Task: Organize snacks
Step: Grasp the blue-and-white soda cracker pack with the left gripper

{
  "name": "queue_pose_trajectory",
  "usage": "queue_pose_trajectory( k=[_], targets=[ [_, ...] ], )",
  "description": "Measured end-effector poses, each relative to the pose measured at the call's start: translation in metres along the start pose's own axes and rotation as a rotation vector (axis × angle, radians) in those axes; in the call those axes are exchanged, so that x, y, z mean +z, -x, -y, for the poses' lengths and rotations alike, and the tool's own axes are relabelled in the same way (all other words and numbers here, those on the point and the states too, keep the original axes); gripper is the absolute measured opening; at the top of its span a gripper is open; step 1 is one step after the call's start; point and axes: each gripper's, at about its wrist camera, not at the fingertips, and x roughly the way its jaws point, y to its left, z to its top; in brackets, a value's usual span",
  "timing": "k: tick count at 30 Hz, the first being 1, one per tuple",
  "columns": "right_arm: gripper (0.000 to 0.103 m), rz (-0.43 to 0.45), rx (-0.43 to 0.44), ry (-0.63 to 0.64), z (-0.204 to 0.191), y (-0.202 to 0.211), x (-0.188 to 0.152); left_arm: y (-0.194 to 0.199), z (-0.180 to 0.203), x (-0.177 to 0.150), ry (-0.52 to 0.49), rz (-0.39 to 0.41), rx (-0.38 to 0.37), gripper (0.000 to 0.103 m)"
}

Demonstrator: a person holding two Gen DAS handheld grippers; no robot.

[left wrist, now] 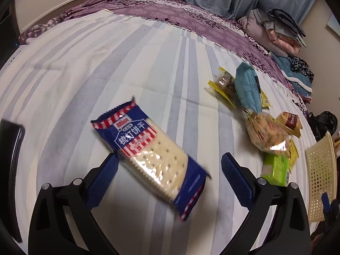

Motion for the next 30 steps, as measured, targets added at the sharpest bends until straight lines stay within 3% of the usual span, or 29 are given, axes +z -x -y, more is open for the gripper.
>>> queue_pose_trajectory(
  k=[5,9,11,15,22,30],
  targets=[
    [0.096,0.000,-0.006,0.010,-0.002,0.000,0.002,-0.013,0.013,0.017,-0.049,0.006,-0.003,0.099],
    [0.096,-0.007,-0.014,0.009,-0.002,-0.004,0.002,-0.020,0.024,0.016,-0.121,0.028,0.062,0.099],
    [0.096,-0.014,-0.014,0.012,-0.003,-0.006,0.001,-0.021,0.026,0.014,-0.150,0.043,0.095,0.094],
    [0.096,-0.034,-0.010,0.028,-0.009,-0.014,0.000,-0.015,0.022,0.009,-0.176,0.072,0.157,0.067],
    [0.096,-0.094,0.003,0.098,-0.033,-0.040,-0.006,-0.003,0.004,0.009,-0.143,0.090,0.099,0.047],
    [0.096,-0.197,0.008,0.200,-0.069,-0.089,-0.007,0.005,0.010,0.002,-0.170,0.107,0.026,0.045]
  ],
)
